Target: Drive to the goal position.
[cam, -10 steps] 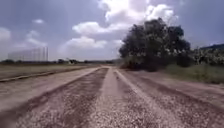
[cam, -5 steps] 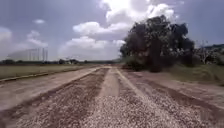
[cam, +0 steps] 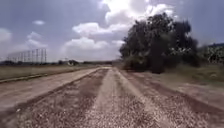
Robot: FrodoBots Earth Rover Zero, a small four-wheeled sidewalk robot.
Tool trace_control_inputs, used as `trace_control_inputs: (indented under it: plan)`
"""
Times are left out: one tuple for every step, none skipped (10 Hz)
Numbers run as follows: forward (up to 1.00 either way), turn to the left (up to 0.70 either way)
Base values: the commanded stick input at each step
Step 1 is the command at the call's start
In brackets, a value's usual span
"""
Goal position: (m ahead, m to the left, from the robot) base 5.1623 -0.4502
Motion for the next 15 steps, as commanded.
trace_control_inputs:
  plan:
    - [1.0,0.0]
    - [1.0,0.0]
    - [1.0,0.0]
    - [1.0,0.0]
    - [1.0,0.0]
    - [1.0,0.01]
    - [1.0,0.21]
    - [1.0,0.18]
    - [1.0,0.06]
    - [1.0,0.0]
    - [1.0,0.0]
    - [1.0,0.0]
    - [1.0,0.0]
    - [1.0,0.0]
    - [1.0,0.0]
